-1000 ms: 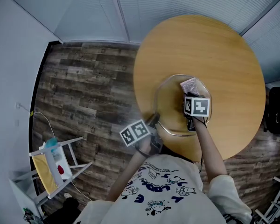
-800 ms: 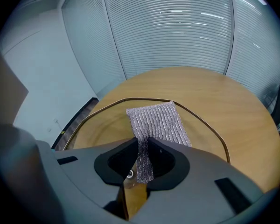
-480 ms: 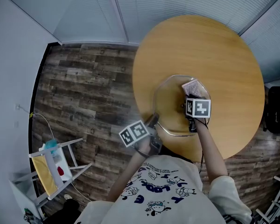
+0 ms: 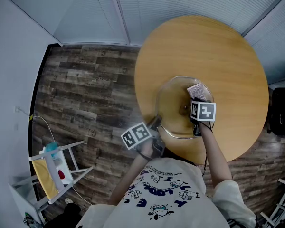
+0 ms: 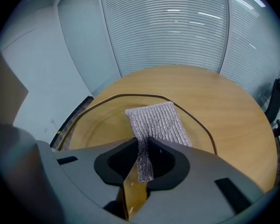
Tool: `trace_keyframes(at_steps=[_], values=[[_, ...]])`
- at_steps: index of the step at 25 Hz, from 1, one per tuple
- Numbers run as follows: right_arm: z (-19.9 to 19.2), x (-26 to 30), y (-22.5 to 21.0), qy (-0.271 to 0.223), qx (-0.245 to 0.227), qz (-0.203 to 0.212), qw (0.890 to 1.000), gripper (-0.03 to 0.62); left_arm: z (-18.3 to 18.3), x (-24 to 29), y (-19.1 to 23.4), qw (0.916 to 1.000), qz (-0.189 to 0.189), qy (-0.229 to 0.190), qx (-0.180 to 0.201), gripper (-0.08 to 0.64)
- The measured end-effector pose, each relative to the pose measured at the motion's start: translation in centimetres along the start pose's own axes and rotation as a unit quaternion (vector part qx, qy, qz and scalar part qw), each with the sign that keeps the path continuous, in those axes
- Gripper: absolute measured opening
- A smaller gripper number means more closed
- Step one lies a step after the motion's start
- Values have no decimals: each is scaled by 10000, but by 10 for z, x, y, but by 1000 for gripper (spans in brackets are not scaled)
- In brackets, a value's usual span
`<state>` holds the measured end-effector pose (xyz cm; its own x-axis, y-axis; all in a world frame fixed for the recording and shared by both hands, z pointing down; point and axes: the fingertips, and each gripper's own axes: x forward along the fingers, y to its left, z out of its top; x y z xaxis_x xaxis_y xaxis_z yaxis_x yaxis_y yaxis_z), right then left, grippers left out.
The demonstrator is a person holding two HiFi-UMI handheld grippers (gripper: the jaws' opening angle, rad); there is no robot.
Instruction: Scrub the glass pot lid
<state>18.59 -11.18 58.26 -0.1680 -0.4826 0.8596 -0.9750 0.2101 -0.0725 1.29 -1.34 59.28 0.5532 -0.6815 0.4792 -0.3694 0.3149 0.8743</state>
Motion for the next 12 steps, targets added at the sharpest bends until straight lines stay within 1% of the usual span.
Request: trace_keyframes(at_steps=[5,12], values=[[-6,-2,-7,58,105,-91,9999,75,-1,0,0,10000,-29,3,-9,71],[-13,-7,-12,136,130,-173,9997,75,-2,-1,0,10000,-64,17,-24,72]])
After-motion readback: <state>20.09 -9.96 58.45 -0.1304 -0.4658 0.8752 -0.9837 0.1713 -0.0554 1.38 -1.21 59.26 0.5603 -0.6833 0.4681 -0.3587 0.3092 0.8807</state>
